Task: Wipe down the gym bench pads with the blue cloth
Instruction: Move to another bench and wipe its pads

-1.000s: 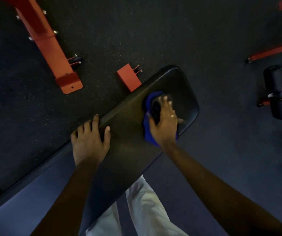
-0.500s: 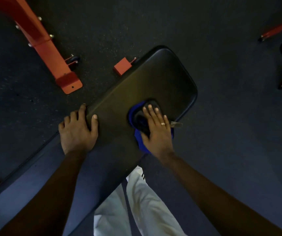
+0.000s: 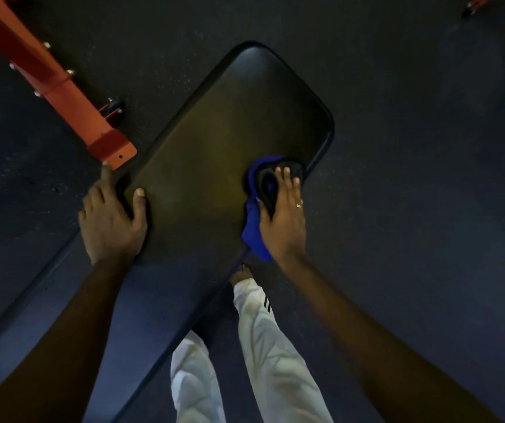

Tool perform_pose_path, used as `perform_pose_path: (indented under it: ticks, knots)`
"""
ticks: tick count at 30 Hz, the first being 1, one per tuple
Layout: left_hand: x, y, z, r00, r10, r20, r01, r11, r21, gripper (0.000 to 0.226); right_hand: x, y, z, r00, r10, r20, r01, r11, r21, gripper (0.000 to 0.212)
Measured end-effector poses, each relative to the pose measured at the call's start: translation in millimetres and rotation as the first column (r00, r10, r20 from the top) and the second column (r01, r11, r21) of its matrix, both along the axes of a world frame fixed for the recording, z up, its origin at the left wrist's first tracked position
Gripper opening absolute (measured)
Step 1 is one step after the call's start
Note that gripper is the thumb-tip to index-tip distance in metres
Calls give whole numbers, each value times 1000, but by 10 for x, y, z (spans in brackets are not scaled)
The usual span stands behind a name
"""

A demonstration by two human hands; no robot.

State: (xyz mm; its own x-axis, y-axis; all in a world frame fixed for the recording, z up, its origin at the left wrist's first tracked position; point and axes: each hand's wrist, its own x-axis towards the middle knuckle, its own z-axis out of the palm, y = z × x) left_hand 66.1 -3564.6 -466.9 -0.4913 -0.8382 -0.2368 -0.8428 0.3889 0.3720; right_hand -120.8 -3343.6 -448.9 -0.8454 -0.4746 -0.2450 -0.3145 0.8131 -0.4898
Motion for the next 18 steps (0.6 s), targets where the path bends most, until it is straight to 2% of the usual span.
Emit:
perform_pose_path:
  ticks: [3, 6, 8, 10, 12, 14, 15, 16, 18]
  knots:
    - [253, 129, 92, 998, -64, -17, 64, 998, 9, 68, -352, -26, 25, 997, -72, 0, 72, 997, -21, 69]
    - [754, 210, 172, 998, -30, 63, 27, 999, 39, 70, -536, -193, 6, 960, -279, -10, 278, 959, -65, 66]
    - [1004, 224, 200, 992, -58, 114, 53, 997, 47, 73, -404, -284, -5, 935, -353, -26, 349, 933, -88, 65]
    - [1045, 210, 187, 989, -77, 128, 71, 996, 47, 74, -128, -277, 18, 962, -263, -75, 260, 964, -46, 67]
    - [1014, 222, 168, 989, -64, 132, 61, 998, 30, 75, 160, -148, 53, 994, 7, -108, -3, 999, 39, 72]
    - [1013, 241, 170, 991, -51, 125, 50, 999, 15, 74, 196, 3, 83, 952, 286, -109, -277, 957, 88, 78]
    - [1023, 245, 169, 991, -60, 121, 59, 998, 7, 74, 79, 28, 87, 928, 354, -118, -344, 934, 94, 79]
    - [1034, 238, 165, 991, -69, 116, 69, 998, 1, 74, -63, 7, 73, 921, 366, -134, -356, 930, 94, 79]
    - [1038, 214, 154, 991, -69, 114, 69, 998, -1, 74, -310, -183, 66, 955, 235, -183, -221, 971, 92, 72]
